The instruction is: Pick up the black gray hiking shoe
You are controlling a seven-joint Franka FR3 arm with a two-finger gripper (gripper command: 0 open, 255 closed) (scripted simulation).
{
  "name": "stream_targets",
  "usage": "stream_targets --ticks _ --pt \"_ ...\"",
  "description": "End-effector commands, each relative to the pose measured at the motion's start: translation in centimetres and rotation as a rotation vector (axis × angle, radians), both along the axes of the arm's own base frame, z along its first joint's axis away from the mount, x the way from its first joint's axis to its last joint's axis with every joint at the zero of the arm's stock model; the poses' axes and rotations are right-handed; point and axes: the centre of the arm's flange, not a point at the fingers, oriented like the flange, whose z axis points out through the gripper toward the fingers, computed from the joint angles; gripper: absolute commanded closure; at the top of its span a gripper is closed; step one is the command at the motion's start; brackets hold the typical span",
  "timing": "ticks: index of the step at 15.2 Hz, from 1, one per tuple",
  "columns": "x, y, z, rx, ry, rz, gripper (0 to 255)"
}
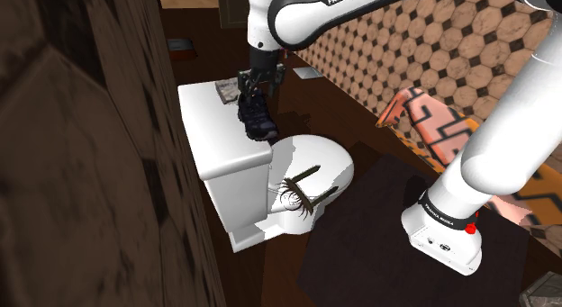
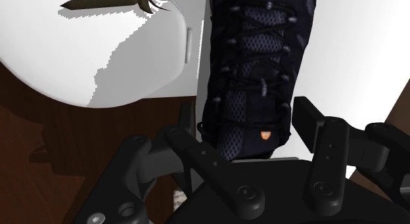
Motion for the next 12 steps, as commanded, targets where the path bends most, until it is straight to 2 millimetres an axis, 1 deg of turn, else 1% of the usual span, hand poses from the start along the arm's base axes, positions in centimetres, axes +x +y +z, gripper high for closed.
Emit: stream_targets --ticks 1,10,12 --pt "0.0 0.0 1.2 0.001 -0.001 0.000 255" --pt "0.0 0.0 5.9 0.001 -0.001 0.000 255" --pt "0.0 0.0 6.0 0.001 -0.001 0.000 255"
